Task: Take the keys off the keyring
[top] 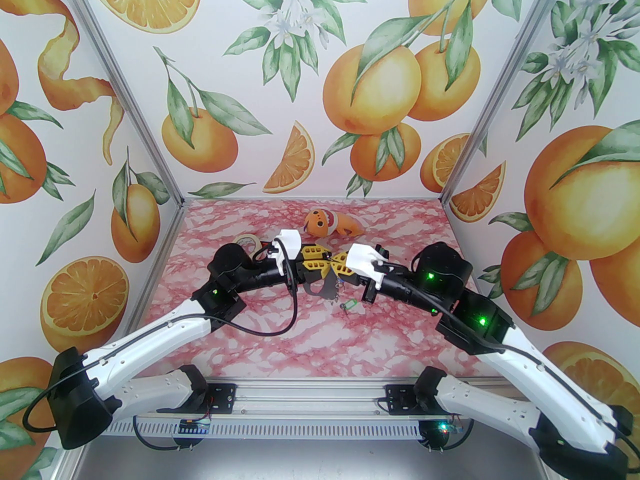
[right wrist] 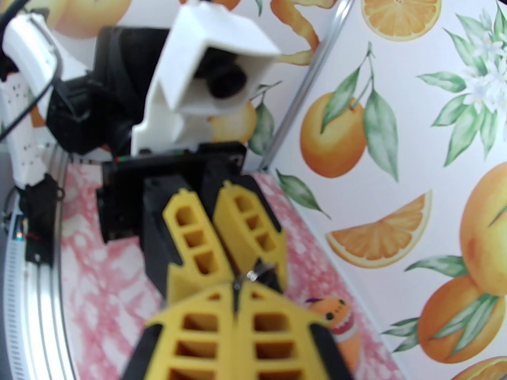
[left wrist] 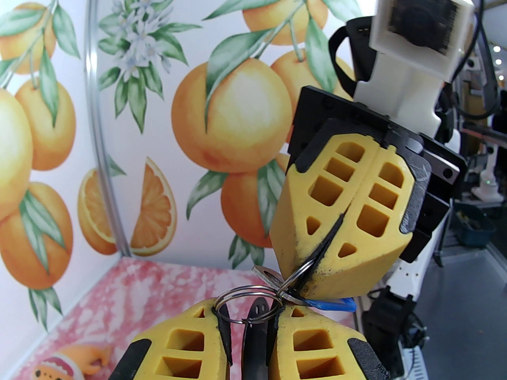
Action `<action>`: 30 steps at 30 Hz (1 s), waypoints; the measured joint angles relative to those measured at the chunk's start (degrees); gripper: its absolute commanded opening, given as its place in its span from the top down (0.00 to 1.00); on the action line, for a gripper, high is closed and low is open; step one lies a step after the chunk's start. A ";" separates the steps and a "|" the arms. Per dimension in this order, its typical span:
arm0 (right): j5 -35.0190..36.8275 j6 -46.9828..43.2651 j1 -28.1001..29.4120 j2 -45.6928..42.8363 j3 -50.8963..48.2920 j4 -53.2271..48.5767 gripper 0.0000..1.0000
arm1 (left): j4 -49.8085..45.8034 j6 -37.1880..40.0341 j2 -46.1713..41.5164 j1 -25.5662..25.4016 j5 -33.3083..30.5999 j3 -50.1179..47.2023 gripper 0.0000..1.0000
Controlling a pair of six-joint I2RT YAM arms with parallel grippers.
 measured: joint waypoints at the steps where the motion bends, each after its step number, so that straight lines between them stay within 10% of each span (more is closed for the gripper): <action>1: 0.79 -0.72 0.24 0.13 0.00 -0.31 1.00 | -0.22 -0.76 0.44 0.22 0.13 0.42 0.84; 17: -9.94 9.88 -7.02 3.15 1.73 3.58 1.00 | 1.55 3.54 1.09 1.49 2.36 0.50 0.53; 30: -29.79 33.24 -17.22 5.38 -4.68 14.03 1.00 | 5.01 17.73 -1.25 0.96 1.92 -3.08 0.49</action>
